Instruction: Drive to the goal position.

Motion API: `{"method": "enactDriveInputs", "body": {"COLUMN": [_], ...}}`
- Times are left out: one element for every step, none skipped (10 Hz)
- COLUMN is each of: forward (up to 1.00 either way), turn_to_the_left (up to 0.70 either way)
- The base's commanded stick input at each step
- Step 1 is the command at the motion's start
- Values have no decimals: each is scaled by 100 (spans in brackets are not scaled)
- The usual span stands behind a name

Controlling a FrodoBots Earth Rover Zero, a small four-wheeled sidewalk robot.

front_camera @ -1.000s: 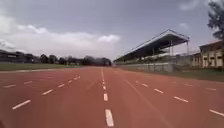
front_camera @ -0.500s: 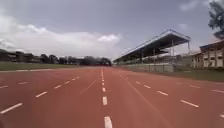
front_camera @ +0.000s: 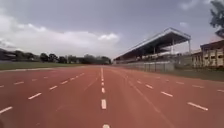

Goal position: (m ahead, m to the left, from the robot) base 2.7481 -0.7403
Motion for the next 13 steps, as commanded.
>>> {"method": "enactDriveInputs", "body": {"forward": [45, 45, 45, 45, 45, 45, 45, 45, 45, 45, 45, 45, 45], "turn_to_the_left": [0, 0, 0, 0, 0, 0, 0, 0, 0, 0, 0, 0, 0]}}
